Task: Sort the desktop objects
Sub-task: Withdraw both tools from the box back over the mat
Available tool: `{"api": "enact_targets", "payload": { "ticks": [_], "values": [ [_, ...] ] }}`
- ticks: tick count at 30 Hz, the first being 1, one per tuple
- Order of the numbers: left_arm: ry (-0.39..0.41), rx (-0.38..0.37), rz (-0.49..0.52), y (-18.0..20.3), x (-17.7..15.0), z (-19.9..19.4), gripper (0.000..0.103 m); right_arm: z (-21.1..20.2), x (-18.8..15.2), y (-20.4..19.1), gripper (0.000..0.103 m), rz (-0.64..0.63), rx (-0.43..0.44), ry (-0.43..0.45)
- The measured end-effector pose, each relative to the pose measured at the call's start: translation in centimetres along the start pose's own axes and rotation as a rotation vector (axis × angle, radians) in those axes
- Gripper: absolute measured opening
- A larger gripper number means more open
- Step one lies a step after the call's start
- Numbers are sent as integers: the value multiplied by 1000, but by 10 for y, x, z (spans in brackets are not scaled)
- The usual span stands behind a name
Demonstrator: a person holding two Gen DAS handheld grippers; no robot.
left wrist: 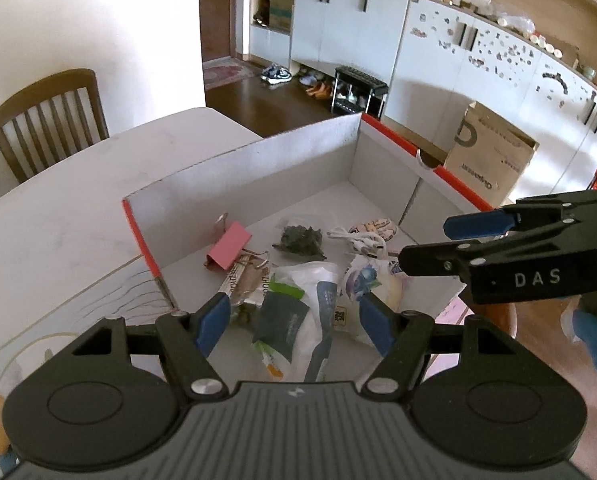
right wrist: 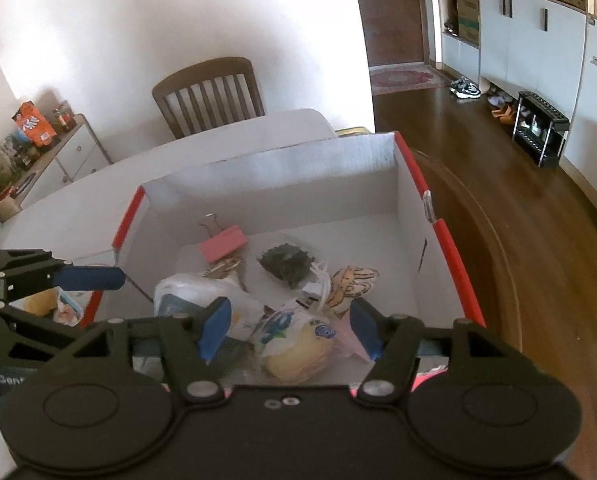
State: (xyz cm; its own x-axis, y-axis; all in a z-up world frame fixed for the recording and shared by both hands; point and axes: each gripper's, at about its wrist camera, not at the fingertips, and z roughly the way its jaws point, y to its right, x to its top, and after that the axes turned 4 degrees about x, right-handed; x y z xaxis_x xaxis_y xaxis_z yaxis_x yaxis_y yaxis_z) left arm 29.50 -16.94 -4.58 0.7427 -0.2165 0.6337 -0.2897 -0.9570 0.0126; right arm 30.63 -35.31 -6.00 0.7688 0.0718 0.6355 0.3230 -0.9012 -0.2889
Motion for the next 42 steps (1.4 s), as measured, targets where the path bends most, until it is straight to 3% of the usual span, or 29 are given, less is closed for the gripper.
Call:
{"api": "enact_targets", "payload": {
  "ticks": [12, 25, 34, 42],
  "values": [
    [55, -4, 12, -9, -13, -38, 71, -26, -6, -33, 79, -68, -15, 76],
    [125, -37, 33, -32, -37, -77, 73, -41, -19, -75, 90, -59, -41, 117],
    [158, -20, 28, -66, -59, -102, 82, -41, -26, -116, 91, -70, -52, 138],
    [157, 12, -4, -111, -81, -111, 84, -30, -29, -156, 92, -88, -45, 140]
  ]
}}
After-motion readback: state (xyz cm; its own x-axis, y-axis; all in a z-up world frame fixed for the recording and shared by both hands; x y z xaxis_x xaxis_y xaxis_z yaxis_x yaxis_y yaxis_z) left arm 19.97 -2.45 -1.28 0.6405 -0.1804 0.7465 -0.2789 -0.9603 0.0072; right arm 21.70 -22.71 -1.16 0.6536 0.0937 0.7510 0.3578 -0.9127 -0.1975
